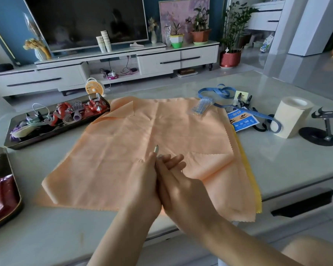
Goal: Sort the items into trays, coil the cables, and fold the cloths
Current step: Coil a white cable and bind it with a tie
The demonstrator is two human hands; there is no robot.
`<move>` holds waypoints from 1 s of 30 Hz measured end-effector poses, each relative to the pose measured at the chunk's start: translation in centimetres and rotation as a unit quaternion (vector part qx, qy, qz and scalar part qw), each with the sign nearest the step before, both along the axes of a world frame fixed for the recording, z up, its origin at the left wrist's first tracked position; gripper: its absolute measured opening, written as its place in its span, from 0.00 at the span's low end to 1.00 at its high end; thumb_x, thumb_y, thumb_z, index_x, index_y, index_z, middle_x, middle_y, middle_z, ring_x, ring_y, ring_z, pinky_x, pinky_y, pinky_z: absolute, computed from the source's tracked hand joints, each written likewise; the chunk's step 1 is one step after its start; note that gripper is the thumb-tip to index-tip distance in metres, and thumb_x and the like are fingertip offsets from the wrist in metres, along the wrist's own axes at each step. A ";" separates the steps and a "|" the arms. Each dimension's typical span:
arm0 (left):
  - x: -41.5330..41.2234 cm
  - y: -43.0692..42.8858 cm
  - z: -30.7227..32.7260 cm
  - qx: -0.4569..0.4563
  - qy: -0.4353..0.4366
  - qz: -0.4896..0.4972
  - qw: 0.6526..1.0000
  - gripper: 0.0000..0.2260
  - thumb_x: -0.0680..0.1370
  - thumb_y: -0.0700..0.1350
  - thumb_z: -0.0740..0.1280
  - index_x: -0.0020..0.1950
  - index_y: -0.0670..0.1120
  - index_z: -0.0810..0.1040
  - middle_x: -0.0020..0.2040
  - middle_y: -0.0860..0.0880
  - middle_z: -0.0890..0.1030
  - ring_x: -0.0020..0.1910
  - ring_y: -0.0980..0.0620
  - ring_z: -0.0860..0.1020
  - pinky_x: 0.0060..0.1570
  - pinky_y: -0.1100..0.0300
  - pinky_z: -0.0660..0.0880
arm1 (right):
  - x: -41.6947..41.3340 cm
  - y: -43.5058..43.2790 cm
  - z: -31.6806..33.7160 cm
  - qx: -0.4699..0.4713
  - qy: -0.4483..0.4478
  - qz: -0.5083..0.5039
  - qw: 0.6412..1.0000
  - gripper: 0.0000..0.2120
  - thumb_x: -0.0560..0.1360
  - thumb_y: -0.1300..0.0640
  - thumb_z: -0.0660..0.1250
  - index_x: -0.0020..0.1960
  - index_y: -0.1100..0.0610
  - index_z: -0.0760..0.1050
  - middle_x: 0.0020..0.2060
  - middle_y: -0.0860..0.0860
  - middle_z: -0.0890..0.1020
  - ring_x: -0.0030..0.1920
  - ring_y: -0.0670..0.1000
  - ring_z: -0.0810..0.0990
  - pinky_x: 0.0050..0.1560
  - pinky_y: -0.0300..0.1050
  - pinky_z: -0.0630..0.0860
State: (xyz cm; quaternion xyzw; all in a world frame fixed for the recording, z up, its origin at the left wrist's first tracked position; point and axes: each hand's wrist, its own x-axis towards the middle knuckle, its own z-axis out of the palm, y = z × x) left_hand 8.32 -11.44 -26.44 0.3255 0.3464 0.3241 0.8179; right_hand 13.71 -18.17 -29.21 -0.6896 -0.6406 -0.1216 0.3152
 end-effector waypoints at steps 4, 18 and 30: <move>-1.7 2.2 1.2 -0.075 -0.119 0.034 0.990 0.18 0.82 0.48 0.53 0.32 0.47 0.64 0.21 0.54 0.63 0.18 0.58 0.65 0.22 0.67 0.65 | -0.1 -0.5 -0.1 0.065 0.003 0.105 0.992 0.13 0.77 0.59 0.61 0.57 0.63 0.79 0.38 0.54 0.80 0.32 0.51 0.78 0.28 0.44 0.74; -1.4 0.5 0.6 -0.053 -0.134 -0.122 0.982 0.16 0.74 0.49 0.59 0.27 0.47 0.68 0.18 0.55 0.59 0.15 0.60 0.58 0.18 0.68 0.53 | 1.7 1.7 0.5 0.119 0.547 0.104 0.822 0.04 0.78 0.53 0.62 0.47 0.51 0.74 0.35 0.47 0.80 0.36 0.44 0.79 0.34 0.40 0.75; -1.3 -0.1 0.1 0.050 -0.049 -0.097 0.993 0.17 0.77 0.53 0.59 0.32 0.46 0.70 0.20 0.54 0.59 0.16 0.60 0.58 0.17 0.68 0.57 | 0.8 2.8 -0.1 0.185 0.514 -0.015 0.837 0.12 0.75 0.49 0.65 0.37 0.53 0.70 0.31 0.45 0.80 0.33 0.43 0.79 0.36 0.41 0.75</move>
